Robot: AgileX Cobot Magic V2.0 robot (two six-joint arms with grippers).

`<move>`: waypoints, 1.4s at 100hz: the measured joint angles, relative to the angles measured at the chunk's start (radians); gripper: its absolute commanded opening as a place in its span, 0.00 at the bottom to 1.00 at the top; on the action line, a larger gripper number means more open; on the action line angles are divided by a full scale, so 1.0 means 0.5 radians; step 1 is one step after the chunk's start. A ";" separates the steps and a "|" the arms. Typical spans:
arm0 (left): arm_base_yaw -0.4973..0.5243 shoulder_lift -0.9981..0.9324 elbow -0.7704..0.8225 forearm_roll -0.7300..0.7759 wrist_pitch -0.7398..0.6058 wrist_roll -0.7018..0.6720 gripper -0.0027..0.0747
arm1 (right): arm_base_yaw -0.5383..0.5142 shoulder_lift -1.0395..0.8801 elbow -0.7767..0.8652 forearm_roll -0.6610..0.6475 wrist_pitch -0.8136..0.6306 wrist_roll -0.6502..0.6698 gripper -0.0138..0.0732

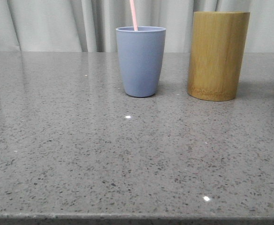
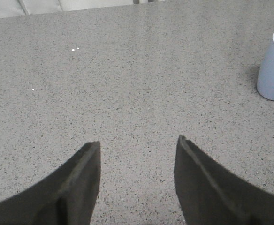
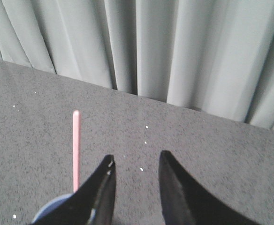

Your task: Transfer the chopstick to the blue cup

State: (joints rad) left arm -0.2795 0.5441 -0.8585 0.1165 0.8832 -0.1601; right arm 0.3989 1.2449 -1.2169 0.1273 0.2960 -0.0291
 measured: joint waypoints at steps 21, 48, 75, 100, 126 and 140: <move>0.000 -0.012 0.025 0.000 -0.017 -0.001 0.48 | -0.065 -0.317 0.347 0.000 -0.034 0.000 0.45; 0.000 -0.012 0.033 0.000 -0.047 -0.001 0.32 | -0.160 -0.746 0.769 0.000 -0.058 0.000 0.43; 0.000 -0.012 0.033 0.001 -0.081 -0.001 0.07 | -0.263 -1.142 1.142 0.000 -0.058 0.024 0.10; 0.000 -0.031 0.154 0.005 -0.121 -0.005 0.01 | -0.280 -1.432 1.359 0.000 -0.058 0.029 0.08; 0.000 -0.282 0.412 0.005 -0.294 -0.005 0.01 | -0.280 -1.717 1.560 0.000 -0.063 0.029 0.08; 0.000 -0.469 0.541 0.005 -0.323 -0.005 0.01 | -0.280 -1.872 1.659 0.000 -0.067 0.029 0.08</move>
State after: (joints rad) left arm -0.2795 0.3094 -0.5881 0.1188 0.7218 -0.1624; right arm 0.2591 0.3090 -0.3874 0.1273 0.2624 -0.0148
